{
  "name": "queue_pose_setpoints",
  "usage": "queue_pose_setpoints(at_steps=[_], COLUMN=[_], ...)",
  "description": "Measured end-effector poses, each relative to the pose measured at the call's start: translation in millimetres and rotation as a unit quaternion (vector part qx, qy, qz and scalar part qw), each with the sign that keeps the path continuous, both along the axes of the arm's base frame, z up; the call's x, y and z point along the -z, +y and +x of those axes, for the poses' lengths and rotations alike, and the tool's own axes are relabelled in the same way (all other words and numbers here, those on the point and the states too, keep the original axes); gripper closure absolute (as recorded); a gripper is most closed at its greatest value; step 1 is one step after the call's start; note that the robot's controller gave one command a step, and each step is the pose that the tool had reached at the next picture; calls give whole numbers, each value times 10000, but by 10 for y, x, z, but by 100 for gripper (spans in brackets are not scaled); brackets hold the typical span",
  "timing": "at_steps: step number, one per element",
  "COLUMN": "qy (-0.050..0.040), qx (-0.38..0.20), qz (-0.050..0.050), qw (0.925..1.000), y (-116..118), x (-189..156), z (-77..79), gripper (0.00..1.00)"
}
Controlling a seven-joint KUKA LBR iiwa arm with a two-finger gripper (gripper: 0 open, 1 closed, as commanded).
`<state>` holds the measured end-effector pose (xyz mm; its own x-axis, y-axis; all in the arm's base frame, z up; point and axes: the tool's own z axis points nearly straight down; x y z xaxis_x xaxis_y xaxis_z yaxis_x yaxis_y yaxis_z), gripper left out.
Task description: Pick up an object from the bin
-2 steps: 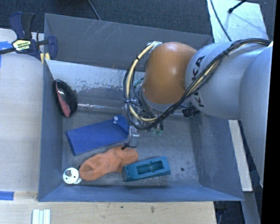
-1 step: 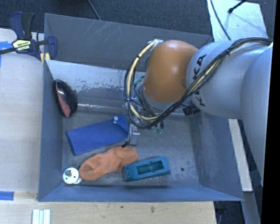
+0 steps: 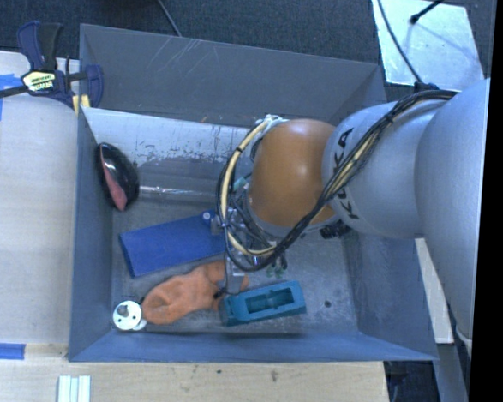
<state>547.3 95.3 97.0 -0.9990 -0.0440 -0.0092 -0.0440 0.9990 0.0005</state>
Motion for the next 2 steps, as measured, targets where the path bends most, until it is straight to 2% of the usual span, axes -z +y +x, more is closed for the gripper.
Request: queue_pose_setpoints(at_steps=[1,2], qy=[-10,-9], qx=[184,184], qz=[13,14], qw=[9998,9998], y=[-42,-42], x=[231,232], z=[-145,-145], gripper=[100,100])
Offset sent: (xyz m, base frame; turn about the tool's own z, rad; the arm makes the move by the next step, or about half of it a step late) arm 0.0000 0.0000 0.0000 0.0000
